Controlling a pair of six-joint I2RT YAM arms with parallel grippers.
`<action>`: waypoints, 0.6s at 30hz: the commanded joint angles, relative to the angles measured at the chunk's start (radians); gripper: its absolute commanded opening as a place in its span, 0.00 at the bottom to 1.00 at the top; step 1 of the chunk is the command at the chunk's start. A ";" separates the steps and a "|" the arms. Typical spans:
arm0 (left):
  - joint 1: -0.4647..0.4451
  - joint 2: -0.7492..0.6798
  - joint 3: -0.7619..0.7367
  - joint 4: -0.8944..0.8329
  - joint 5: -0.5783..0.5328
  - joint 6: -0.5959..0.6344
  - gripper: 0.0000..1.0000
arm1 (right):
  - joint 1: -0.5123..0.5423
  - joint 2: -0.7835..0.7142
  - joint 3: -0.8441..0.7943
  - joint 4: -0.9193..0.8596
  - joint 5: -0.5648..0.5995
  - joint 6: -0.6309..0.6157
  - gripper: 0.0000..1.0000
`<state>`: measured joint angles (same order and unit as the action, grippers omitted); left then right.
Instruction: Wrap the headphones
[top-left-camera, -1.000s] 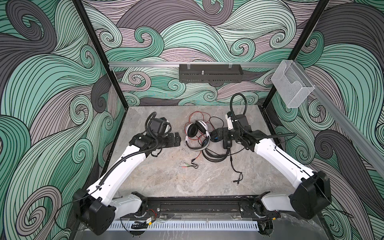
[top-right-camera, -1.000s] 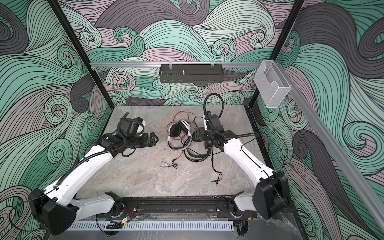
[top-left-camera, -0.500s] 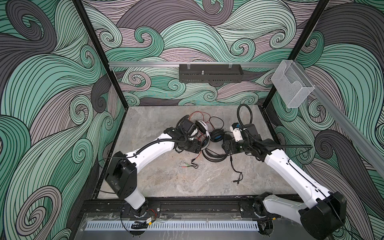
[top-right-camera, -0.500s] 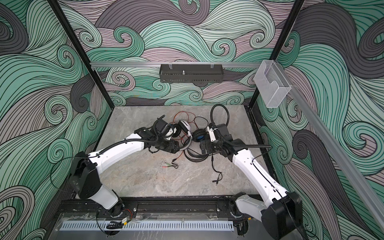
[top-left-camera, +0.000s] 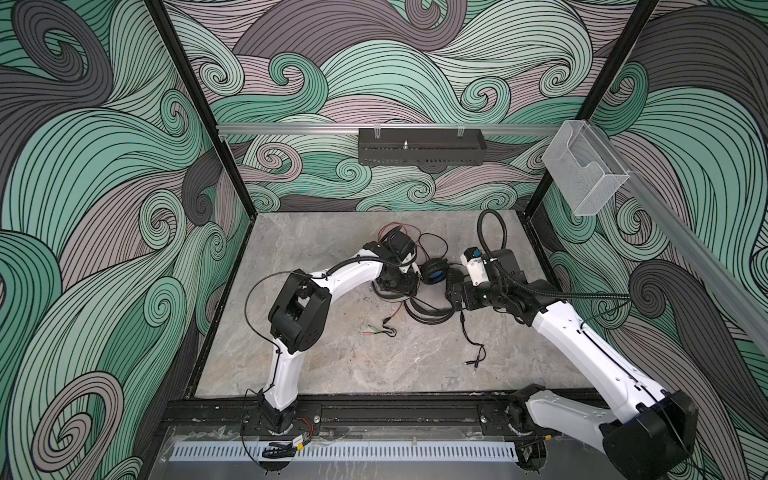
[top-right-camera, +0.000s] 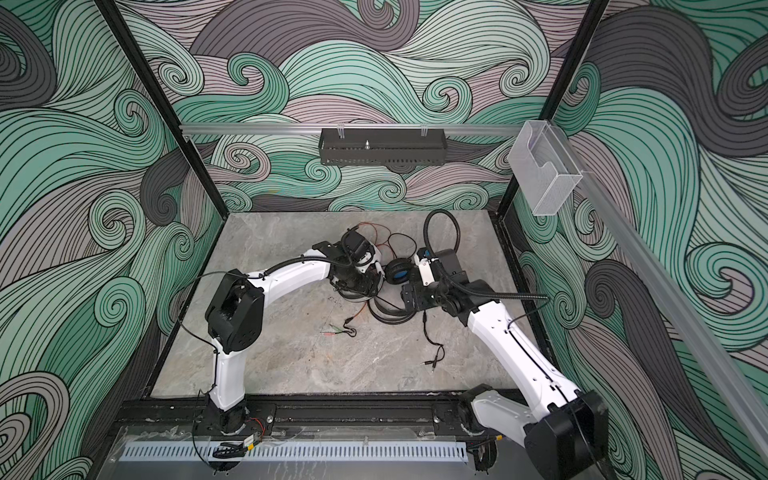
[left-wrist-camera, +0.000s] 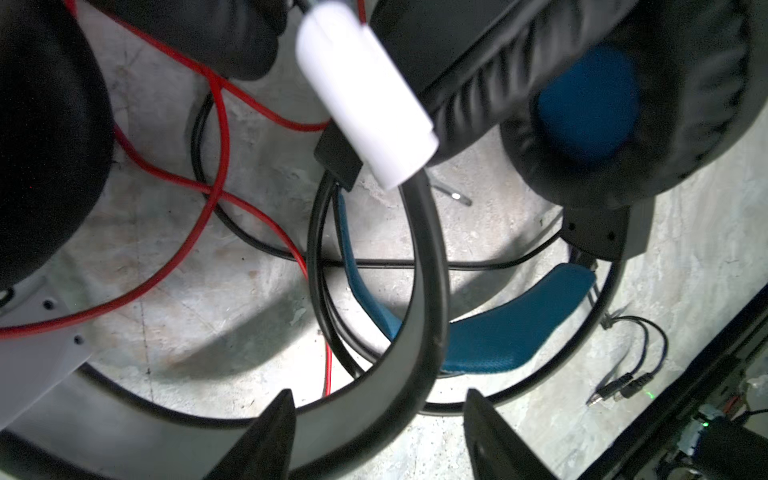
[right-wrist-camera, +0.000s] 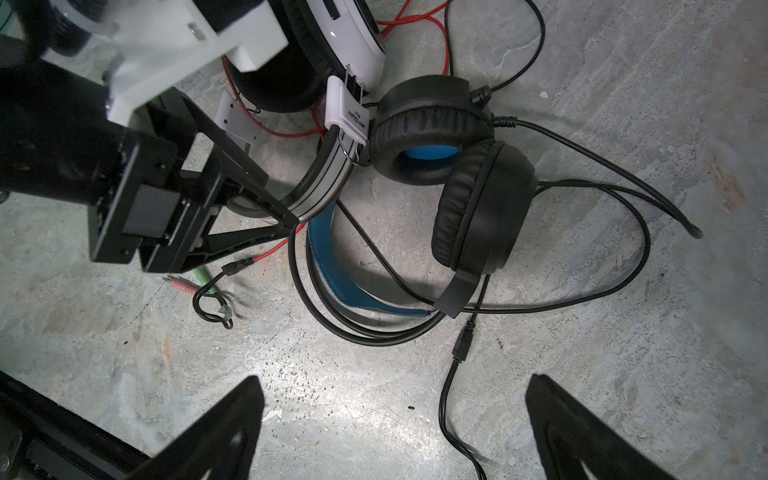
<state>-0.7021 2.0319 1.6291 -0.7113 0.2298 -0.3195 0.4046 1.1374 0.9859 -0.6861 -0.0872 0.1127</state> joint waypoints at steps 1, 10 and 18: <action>-0.018 0.012 0.000 0.005 0.038 -0.021 0.59 | -0.004 0.000 0.009 -0.012 -0.004 -0.007 0.99; -0.028 0.060 0.009 0.031 0.033 -0.052 0.45 | -0.006 0.004 0.027 -0.013 -0.002 -0.007 0.99; -0.027 0.058 0.002 0.041 0.024 -0.061 0.26 | -0.005 0.005 0.037 -0.015 -0.001 -0.010 0.99</action>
<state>-0.7219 2.0876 1.6260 -0.6655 0.2455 -0.3634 0.4042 1.1458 0.9874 -0.6933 -0.0872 0.1112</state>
